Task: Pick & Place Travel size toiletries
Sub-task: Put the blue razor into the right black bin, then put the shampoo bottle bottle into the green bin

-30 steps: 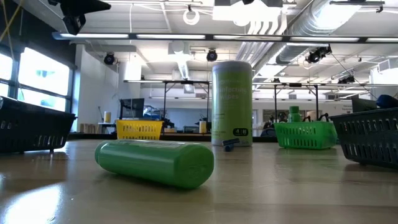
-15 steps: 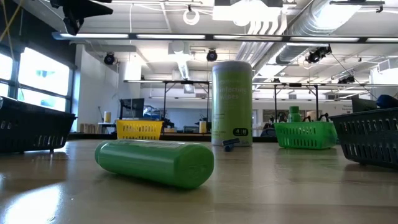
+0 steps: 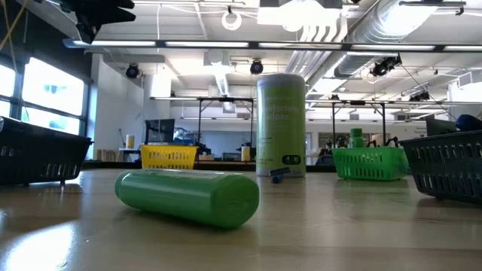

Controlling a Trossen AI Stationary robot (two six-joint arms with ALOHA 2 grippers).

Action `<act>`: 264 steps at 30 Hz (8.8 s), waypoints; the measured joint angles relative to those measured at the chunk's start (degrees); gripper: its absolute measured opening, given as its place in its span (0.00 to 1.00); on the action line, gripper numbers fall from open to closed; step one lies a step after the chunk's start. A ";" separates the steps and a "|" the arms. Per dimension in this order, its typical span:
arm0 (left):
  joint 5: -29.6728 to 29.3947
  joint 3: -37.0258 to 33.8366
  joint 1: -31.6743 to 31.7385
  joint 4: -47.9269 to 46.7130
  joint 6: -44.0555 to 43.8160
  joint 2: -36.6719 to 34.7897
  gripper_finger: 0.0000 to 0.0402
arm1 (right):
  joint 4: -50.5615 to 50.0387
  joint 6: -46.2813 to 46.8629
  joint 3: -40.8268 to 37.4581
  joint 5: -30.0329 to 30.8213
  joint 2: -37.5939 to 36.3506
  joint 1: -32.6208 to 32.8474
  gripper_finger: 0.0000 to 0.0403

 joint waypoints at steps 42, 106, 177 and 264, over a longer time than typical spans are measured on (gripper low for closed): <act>-0.90 0.01 -0.02 -6.39 4.84 0.00 0.28 | -50.30 54.86 17.66 -28.89 28.50 -7.22 0.01; -1.01 0.00 -0.02 -6.62 4.82 0.07 0.28 | -38.60 52.21 15.72 -29.50 41.47 -15.44 0.56; -0.72 0.02 -0.02 -7.77 4.38 0.04 0.28 | -47.69 37.71 15.67 -50.15 13.12 -5.37 0.07; -0.97 0.02 -0.02 -7.69 4.36 0.06 0.28 | -44.47 50.28 -2.32 -30.08 -1.80 12.41 0.13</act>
